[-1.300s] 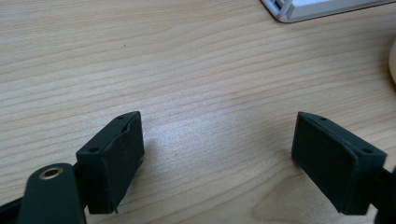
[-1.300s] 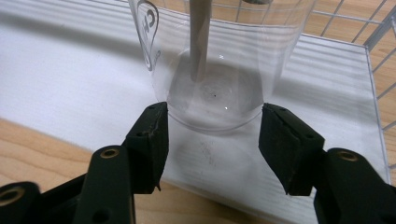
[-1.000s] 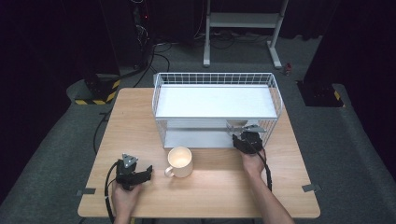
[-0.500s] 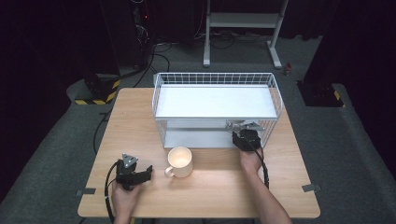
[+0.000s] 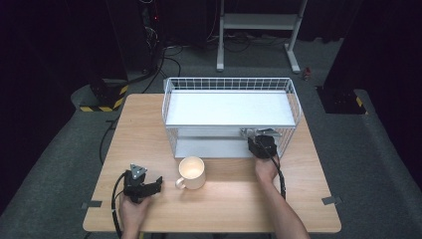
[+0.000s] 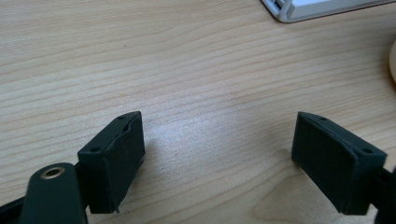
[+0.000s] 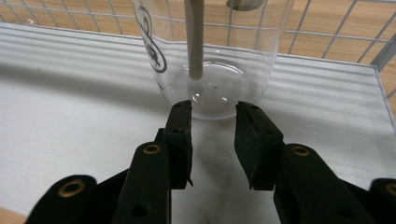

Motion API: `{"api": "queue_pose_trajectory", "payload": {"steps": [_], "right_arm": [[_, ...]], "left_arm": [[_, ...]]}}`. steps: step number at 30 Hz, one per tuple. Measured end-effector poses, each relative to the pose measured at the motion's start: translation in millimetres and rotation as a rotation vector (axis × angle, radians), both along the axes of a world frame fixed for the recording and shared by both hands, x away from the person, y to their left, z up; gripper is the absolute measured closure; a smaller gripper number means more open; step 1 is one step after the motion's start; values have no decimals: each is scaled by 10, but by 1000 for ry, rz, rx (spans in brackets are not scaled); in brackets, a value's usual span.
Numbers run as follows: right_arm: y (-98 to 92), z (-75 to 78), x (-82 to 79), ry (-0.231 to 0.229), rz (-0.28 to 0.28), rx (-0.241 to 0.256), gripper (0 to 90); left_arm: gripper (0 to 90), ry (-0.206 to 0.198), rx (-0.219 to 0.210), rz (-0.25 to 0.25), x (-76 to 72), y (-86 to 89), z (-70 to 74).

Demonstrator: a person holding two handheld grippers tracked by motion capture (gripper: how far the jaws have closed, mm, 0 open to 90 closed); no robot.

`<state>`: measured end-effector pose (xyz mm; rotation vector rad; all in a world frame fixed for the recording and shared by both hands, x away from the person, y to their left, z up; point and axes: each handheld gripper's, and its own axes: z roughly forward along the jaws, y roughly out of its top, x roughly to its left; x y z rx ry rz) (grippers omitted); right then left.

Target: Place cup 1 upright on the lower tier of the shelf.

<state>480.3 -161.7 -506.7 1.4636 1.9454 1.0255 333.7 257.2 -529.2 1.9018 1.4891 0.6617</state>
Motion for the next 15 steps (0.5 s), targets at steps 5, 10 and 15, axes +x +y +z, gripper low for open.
{"api": "queue_pose_trajectory", "payload": {"steps": [5,10,15], "right_arm": [[7,-28,26,12,-17,13,694],[19,-58,43,25,-24,9,699],[22,-37,88,33,-25,-12,699]], "left_arm": [[173,0,1,-2,1,1,1],[173,0,1,-2,1,1,1],[173,0,1,0,0,0,0]]}}
